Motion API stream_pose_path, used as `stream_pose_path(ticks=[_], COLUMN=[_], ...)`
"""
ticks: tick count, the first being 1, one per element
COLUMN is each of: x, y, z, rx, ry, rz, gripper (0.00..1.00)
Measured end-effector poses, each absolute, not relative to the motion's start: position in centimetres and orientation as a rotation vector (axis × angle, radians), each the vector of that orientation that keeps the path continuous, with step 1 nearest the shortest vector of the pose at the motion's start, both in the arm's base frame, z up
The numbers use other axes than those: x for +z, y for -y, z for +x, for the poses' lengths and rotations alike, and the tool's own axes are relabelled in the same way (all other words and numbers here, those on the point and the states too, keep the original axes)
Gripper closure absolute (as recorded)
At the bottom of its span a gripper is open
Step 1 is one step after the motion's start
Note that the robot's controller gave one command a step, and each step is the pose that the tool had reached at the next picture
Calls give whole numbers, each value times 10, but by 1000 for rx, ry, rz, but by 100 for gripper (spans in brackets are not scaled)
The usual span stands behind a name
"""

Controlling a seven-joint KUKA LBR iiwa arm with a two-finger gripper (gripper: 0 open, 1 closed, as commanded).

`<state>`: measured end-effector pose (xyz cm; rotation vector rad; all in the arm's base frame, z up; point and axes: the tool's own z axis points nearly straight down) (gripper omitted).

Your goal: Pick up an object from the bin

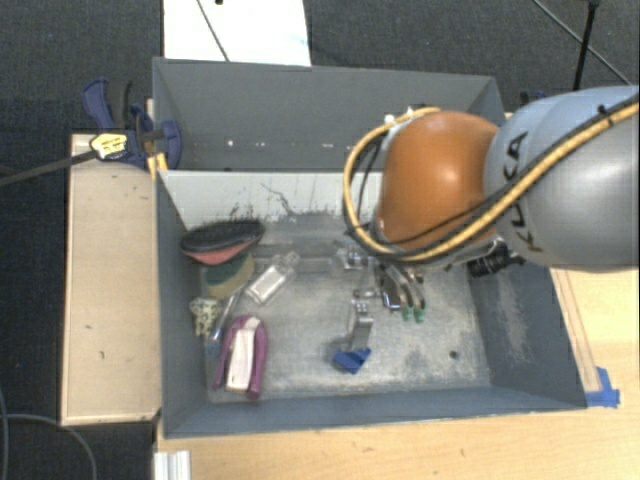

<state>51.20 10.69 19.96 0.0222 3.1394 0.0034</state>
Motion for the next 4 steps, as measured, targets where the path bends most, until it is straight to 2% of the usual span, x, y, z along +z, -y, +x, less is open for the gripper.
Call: stream_pose_path(ticks=[1,2,3,4], x=[139,68,70,220], y=[-59,-61,-61,-75], z=[495,479,479,491], rx=[-1,2,3,4], ry=[-3146,-3138,-3137,-3127], rz=[-55,103,106,156], gripper=[0,0,100,100])
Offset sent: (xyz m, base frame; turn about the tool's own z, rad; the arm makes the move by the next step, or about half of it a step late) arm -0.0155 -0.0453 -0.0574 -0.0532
